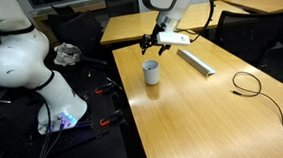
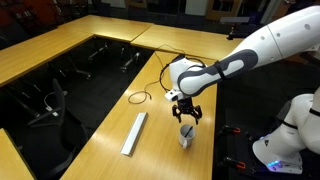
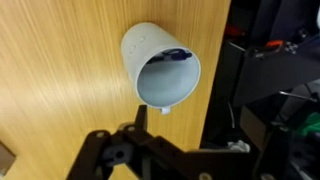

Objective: Put the black pen inside the white mug

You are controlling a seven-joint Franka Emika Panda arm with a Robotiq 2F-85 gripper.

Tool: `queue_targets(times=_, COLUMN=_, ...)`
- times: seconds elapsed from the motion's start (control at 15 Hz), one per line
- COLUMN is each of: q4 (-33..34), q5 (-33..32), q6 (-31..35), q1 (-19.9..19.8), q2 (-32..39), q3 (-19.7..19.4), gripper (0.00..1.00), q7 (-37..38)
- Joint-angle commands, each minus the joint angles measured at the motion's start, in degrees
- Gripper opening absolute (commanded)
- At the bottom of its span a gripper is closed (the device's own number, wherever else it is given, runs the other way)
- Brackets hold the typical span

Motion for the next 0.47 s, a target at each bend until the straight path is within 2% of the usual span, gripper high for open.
queue_targets(times=0.0, q4=-3.98, q5=-3.76, q6=4.16, q1=3.02, q2=-5.45, q3=-0.31, gripper=1.00, q7=8.56)
queue_targets(times=0.4, q4=-7.39, q5=-13.19, q6=5.36, q1=7.32, q2=-12.14, q3=0.60, gripper=1.00, q7=30.39)
